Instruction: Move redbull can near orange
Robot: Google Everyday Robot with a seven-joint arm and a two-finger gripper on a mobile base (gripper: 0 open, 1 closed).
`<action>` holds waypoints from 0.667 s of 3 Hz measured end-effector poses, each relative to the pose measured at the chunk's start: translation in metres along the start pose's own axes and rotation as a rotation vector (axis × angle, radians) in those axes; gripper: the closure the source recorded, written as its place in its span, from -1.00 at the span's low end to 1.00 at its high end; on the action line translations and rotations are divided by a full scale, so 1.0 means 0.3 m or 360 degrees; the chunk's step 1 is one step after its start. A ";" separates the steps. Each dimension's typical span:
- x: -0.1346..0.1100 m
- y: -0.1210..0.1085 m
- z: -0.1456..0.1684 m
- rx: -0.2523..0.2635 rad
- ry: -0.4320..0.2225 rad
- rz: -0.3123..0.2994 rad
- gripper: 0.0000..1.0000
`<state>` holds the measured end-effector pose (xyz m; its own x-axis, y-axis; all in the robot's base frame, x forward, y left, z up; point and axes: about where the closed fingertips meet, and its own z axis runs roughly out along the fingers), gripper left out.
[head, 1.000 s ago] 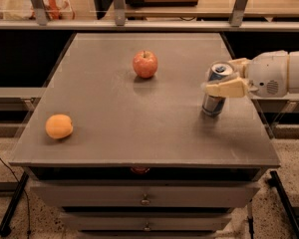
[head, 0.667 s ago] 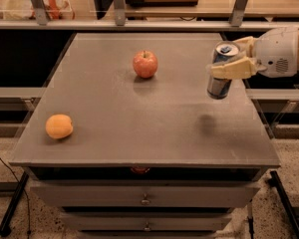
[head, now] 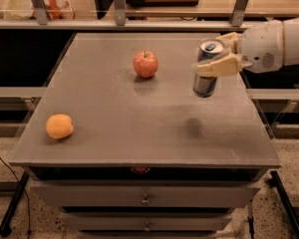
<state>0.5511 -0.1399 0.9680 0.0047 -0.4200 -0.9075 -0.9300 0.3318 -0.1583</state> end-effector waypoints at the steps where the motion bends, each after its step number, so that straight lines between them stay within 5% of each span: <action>1: -0.110 0.115 0.175 -0.0318 -0.0049 -0.0109 1.00; 2: -0.190 0.247 0.353 -0.0651 -0.0093 -0.0183 1.00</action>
Offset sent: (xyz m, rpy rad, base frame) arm -0.0507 0.2132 -0.0074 0.0211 0.1082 0.6915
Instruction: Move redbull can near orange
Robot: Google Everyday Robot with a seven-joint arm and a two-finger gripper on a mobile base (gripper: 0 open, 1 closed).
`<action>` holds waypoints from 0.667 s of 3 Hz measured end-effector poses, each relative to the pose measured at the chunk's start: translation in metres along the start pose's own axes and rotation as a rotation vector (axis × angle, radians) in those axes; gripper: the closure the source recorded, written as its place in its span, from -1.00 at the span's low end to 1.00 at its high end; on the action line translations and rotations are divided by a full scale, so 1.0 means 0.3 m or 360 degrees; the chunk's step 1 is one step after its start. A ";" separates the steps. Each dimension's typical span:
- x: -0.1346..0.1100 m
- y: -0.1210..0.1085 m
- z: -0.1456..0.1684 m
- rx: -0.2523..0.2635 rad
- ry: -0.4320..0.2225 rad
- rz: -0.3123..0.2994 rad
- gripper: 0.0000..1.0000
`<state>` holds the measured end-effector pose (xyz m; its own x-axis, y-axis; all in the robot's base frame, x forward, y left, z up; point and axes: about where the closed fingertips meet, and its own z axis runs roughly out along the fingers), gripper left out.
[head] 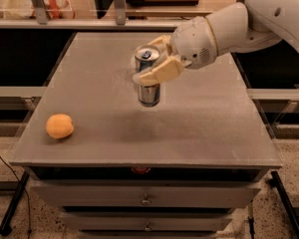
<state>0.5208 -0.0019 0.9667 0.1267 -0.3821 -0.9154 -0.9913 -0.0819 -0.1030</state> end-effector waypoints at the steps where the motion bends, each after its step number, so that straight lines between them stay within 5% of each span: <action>1: -0.061 0.036 0.194 -0.0275 -0.0054 -0.0057 1.00; 2: -0.121 0.057 0.328 -0.0456 -0.0111 -0.0114 1.00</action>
Offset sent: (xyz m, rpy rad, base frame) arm -0.0343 0.1513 -0.0069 0.0633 0.0666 0.4445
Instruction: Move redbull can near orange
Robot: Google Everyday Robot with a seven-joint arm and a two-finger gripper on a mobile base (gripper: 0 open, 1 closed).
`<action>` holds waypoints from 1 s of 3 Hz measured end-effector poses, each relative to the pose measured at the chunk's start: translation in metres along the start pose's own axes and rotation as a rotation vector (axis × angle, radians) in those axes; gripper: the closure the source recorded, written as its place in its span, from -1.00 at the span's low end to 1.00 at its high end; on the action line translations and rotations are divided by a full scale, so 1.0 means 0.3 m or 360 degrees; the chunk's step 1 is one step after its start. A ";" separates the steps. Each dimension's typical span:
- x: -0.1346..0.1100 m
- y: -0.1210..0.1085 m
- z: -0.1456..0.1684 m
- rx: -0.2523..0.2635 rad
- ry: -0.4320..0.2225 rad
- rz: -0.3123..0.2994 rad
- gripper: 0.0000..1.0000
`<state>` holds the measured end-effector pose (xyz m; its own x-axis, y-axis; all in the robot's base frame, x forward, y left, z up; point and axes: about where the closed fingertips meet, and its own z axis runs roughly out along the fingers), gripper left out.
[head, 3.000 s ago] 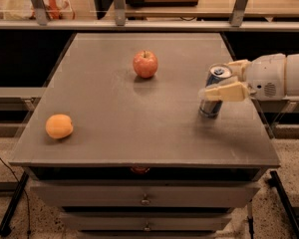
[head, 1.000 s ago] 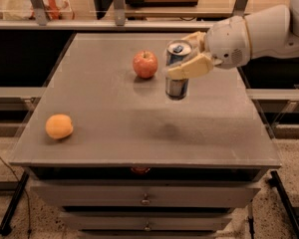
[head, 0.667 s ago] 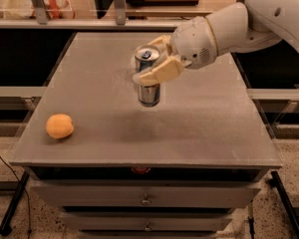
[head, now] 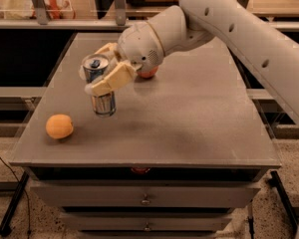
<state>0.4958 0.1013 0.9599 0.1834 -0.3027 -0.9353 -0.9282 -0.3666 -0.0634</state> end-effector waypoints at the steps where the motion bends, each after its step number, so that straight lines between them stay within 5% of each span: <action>1: -0.034 -0.026 0.080 -0.0105 -0.0046 -0.0042 1.00; 3: -0.055 -0.070 0.138 -0.0195 -0.0095 -0.0102 1.00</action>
Offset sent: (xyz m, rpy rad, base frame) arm 0.0040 0.0553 0.0025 0.0617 0.0107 0.1660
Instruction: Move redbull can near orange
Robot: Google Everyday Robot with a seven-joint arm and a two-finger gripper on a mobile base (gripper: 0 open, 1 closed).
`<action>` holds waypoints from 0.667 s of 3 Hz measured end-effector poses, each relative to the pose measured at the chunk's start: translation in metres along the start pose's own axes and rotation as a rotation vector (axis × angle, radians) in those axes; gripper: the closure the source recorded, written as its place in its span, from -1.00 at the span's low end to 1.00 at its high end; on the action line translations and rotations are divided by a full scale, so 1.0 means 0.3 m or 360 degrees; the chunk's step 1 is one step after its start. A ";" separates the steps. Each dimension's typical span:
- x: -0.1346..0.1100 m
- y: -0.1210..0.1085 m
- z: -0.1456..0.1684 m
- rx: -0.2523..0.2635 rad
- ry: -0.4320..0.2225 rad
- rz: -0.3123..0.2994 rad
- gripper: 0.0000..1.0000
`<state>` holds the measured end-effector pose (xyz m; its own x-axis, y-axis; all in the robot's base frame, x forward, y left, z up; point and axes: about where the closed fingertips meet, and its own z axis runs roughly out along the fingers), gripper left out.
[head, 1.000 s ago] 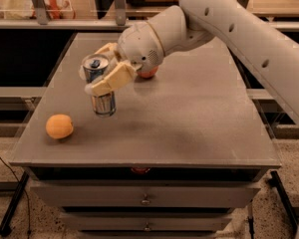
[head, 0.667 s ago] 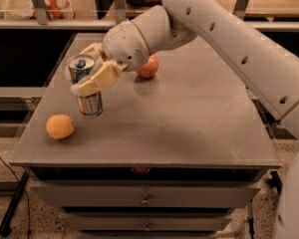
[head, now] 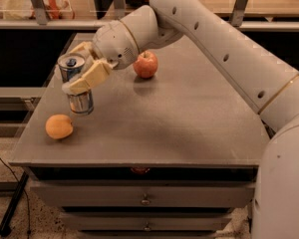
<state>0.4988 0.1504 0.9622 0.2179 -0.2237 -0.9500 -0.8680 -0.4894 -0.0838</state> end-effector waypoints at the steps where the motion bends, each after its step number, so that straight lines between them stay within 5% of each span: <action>1: 0.099 -0.055 0.054 -0.0047 0.0013 -0.0049 1.00; 2: 0.119 -0.057 0.067 -0.0058 0.0011 -0.0038 1.00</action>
Offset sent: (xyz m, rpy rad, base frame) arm 0.0110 0.0096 -0.0222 -0.0007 -0.0514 0.0323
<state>0.5125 0.1676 0.9237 0.2418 -0.2173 -0.9457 -0.8458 -0.5249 -0.0957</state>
